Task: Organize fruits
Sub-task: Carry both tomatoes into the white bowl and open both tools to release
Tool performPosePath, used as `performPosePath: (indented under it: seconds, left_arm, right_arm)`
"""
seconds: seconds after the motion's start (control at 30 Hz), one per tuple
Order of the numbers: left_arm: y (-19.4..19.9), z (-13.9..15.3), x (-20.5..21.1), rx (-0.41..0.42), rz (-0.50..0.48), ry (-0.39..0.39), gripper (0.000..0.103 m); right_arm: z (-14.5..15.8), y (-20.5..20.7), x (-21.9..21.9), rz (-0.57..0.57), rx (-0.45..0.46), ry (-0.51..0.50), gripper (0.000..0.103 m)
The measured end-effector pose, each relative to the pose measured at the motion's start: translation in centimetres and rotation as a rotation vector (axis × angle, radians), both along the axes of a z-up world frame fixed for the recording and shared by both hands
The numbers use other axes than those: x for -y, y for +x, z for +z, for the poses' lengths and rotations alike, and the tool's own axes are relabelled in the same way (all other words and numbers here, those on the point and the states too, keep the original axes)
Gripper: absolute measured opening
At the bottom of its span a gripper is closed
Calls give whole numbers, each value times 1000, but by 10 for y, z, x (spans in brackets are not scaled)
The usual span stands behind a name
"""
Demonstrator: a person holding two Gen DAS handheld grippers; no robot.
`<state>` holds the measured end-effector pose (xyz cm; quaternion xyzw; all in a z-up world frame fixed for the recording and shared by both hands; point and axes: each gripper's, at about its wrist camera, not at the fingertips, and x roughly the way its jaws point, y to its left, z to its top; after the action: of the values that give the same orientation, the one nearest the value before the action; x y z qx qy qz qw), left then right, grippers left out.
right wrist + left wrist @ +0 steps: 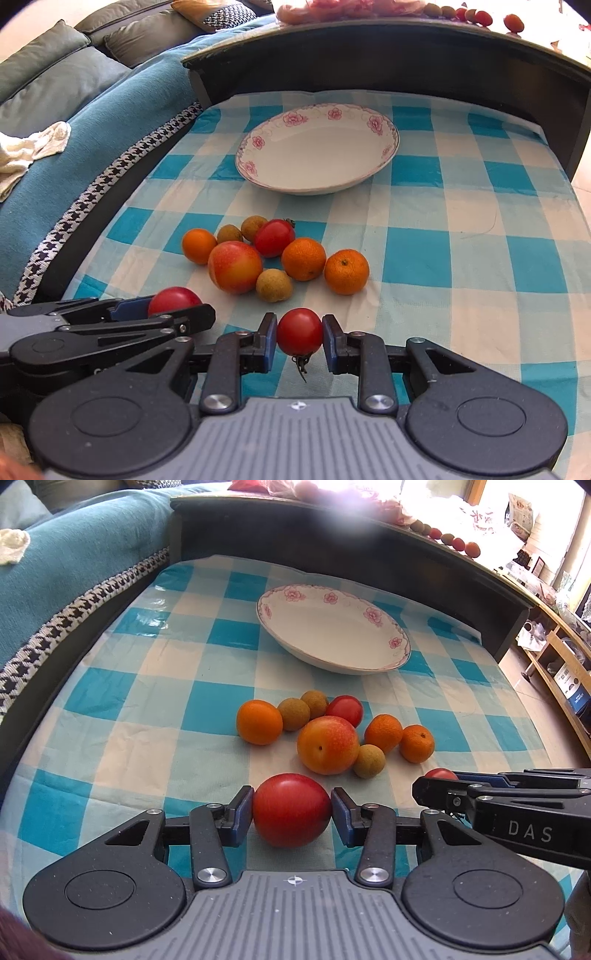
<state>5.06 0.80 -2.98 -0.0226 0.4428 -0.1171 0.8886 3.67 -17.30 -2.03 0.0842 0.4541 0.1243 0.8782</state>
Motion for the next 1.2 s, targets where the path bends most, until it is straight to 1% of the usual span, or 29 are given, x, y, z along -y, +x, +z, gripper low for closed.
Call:
performPosePath:
  seconds: [0.1, 0.2, 0.27, 0.33, 0.4, 0.6, 0.73, 0.87, 0.97, 1.13, 1.2]
  left_arm:
    - [-3, 0, 2, 2, -16, 20, 53]
    - [-4, -1, 2, 5, -14, 15, 53]
    - [-1, -5, 2, -13, -17, 6, 53]
    - [-1, -11, 3, -34, -13, 14, 53]
    - [-2, -11, 4, -19, -16, 27, 53]
    - [-6, -9, 4, -29, -19, 32, 52]
    - [-4, -5, 3, -57, -11, -13, 52]
    - [0, 4, 3, -55, -2, -60, 52]
    - [8, 13, 6, -38, 5, -84, 52]
    - [30, 26, 11, 0, 6, -91, 52]
    - [41, 30, 12, 3, 10, -107, 52]
  right_arm:
    - [2, -1, 0, -5, 3, -7, 28]
    - [2, -1, 2, -8, -4, -2, 28]
    - [2, -1, 1, -6, -3, -2, 28]
    - [3, -2, 1, -3, -4, 2, 28]
    - [5, -3, 1, -2, -1, 5, 28]
    - [7, -4, 2, -4, 7, 7, 28]
    - [11, -5, 2, -3, 16, 9, 28]
    - [15, -3, 3, -8, 26, 10, 28]
    - [19, 2, 5, -17, 31, 20, 28]
    - [28, 20, 6, -31, 58, 23, 28]
    - [33, 30, 8, -38, 74, 21, 28]
